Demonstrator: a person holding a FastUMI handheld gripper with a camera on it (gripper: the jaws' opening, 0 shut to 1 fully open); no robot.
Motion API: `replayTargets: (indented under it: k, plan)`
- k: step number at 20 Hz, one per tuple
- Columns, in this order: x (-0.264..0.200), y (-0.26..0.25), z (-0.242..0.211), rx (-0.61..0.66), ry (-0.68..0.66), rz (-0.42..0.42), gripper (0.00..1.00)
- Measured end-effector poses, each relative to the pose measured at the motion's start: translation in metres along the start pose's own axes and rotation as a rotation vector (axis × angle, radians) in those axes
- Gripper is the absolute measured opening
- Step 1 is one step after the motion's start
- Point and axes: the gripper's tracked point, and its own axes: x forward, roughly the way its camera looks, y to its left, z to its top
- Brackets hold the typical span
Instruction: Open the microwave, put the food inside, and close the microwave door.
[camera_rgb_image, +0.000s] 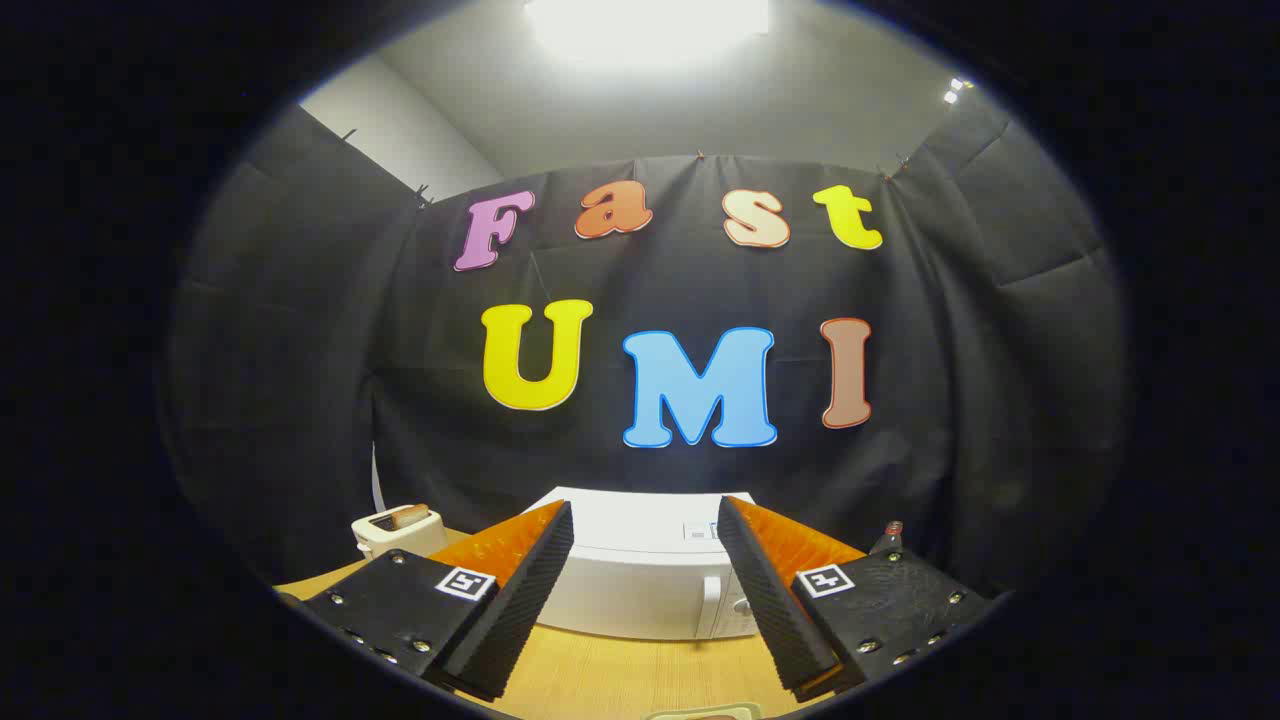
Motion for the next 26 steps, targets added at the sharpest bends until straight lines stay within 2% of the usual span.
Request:
replayTargets:
  k: [10, 17, 26]
  plan:
    - [0.003, -0.005, 0.0, 0.014, -0.017, -0.015, 0.94]
    - [0.01, 0.0, -0.011, 0.002, 0.03, -0.019, 0.94]
    - [0.007, -0.003, 0.0, 0.0, 0.004, -0.023, 0.94]
